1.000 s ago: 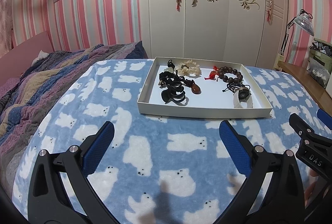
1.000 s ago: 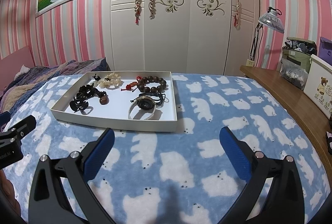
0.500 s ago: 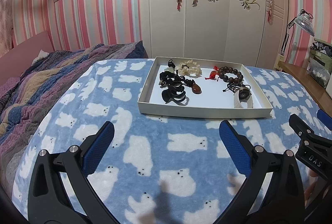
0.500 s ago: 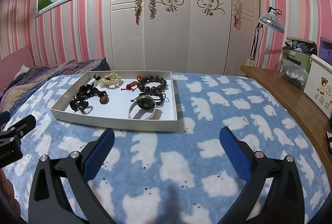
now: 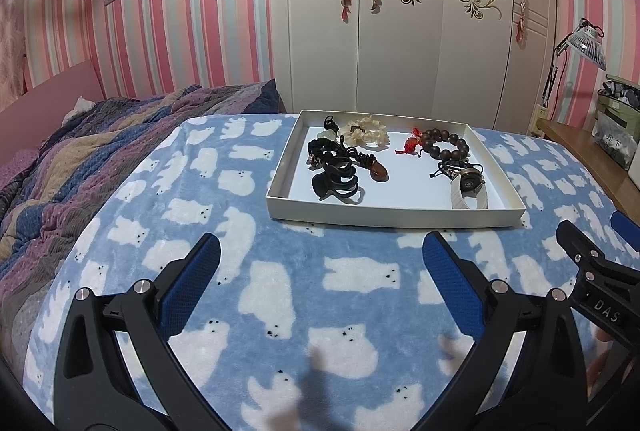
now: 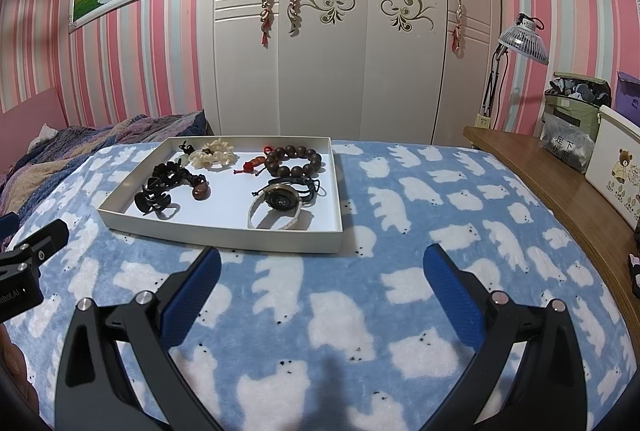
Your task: Organize jewelry
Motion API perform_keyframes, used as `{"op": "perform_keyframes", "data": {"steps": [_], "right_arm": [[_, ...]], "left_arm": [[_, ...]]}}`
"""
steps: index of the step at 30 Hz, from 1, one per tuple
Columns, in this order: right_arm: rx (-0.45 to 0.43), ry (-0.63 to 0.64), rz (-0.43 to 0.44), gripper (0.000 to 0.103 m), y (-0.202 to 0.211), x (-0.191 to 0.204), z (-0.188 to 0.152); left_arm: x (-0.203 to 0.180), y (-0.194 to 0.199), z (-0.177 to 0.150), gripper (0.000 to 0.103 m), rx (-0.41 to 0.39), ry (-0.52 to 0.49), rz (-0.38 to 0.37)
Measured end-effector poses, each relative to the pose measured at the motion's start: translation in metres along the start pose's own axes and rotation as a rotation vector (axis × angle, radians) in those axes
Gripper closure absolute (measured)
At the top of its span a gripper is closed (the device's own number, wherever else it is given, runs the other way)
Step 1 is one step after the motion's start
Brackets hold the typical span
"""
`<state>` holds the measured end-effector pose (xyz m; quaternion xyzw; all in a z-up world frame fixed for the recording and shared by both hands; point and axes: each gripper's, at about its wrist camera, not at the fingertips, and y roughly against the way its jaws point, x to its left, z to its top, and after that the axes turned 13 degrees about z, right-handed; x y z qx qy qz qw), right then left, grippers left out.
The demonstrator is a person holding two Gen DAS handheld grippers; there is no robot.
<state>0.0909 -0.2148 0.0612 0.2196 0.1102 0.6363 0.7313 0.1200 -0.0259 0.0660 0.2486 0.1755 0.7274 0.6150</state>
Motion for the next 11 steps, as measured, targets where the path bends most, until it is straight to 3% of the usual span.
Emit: {"op": "perform_keyframes", "data": {"steps": [11], "right_arm": [[0.004, 0.002, -0.001, 0.002, -0.0007, 0.0003, -0.0016]], "left_arm": [[-0.0028, -0.0031, -0.0013, 0.003, 0.016, -0.009, 0.009]]}}
